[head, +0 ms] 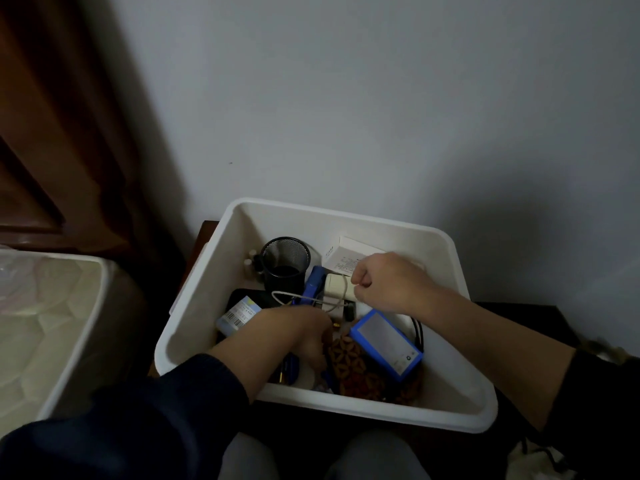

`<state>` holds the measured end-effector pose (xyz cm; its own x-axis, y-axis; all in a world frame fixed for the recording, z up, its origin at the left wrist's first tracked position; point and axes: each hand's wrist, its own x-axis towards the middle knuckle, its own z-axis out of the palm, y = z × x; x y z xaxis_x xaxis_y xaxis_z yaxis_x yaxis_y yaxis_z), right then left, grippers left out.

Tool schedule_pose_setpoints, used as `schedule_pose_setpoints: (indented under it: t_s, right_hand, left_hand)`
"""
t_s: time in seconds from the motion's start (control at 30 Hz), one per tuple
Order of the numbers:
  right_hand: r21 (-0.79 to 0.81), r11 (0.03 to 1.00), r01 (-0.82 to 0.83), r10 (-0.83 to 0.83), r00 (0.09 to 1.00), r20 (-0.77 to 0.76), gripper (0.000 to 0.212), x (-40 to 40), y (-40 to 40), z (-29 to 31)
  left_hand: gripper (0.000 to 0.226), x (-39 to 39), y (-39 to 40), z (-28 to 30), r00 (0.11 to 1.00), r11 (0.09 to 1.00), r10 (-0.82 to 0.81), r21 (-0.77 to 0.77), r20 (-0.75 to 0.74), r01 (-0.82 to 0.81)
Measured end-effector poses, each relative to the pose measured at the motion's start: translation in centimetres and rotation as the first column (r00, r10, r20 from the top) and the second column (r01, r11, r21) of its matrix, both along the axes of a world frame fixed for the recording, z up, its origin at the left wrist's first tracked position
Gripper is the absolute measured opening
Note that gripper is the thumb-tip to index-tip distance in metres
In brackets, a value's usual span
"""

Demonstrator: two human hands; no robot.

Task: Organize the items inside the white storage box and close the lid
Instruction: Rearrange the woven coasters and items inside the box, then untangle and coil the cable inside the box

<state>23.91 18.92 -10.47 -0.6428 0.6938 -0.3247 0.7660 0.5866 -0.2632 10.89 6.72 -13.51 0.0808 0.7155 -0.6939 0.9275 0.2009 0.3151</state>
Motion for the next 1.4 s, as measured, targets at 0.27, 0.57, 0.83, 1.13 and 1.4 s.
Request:
schedule_pose_setpoints:
  t_s: [0.27, 0.57, 0.83, 1.13, 1.4]
  right_hand:
    - [-0.020, 0.998, -0.063, 0.059, 0.988, -0.140, 0.027, -2.4, -2.9, -0.9]
    - [-0.035, 0.951, -0.308, 0.302, 0.894, 0.332, 0.057, -6.0, -6.4, -2.1]
    - [-0.071, 0.945, -0.319, 0.325, 0.896, 0.303, 0.041, -4.9, -7.2, -2.8]
    - [-0.136, 0.991, 0.001, -0.039, 0.960, -0.279, 0.051, -3.2, -5.2, 3.3]
    - [-0.091, 0.990, 0.106, -0.139, 0.778, -0.612, 0.041, -1.2, -5.5, 11.9]
  left_hand:
    - [0.012, -7.1, -3.5, 3.4, 0.810, 0.625, 0.505, 0.521, 0.298, -0.581]
    - [0.022, -5.4, -7.3, 1.5, 0.807, 0.342, 0.587, 0.924, -0.067, -0.172]
    - [0.027, -5.8, -7.9, 2.0, 0.791, 0.453, 0.612, 0.820, 0.000, -0.351]
    - [0.051, -4.2, -6.8, 3.2, 0.738, 0.419, 0.635, 0.701, 0.229, -0.577]
    - [0.103, -1.9, -4.8, 6.7, 0.647, 0.508, 0.444, 0.420, 0.620, -0.752]
